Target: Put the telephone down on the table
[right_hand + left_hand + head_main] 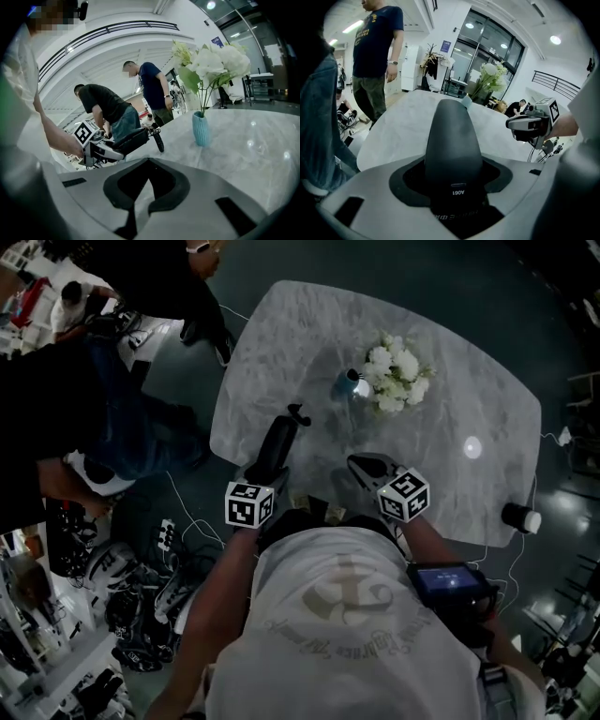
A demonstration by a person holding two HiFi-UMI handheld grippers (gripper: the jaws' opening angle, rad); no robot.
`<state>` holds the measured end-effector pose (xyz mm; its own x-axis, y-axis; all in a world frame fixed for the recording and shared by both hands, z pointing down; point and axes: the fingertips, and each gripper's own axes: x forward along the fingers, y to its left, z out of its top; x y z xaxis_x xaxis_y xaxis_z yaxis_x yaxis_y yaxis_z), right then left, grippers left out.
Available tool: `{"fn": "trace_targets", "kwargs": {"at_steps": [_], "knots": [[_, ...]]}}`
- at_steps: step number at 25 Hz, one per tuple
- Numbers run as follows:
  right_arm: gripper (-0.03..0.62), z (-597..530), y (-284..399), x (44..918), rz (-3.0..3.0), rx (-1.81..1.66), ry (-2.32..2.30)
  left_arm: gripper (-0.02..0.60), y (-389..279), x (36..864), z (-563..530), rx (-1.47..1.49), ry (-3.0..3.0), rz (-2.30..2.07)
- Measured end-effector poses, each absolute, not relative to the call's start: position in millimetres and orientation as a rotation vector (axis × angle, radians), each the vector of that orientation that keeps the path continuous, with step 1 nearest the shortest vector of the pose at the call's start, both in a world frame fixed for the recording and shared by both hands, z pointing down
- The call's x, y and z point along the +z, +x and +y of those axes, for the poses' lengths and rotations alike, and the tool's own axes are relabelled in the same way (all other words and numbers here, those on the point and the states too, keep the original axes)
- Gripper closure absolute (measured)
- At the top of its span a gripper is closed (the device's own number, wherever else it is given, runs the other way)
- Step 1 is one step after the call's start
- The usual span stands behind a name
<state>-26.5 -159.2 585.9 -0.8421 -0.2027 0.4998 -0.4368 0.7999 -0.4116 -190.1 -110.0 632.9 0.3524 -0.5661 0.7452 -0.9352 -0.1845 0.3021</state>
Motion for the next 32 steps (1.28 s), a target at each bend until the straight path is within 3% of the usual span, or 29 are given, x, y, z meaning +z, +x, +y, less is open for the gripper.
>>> {"fn": "trace_targets", "kwargs": {"at_steps": [32], "knots": [[0.579, -186.4, -34.5, 606.2, -2.506, 0.762, 0.423, 0.302, -165.9, 659.5, -204.5, 0.726, 1.948, -1.362]]}}
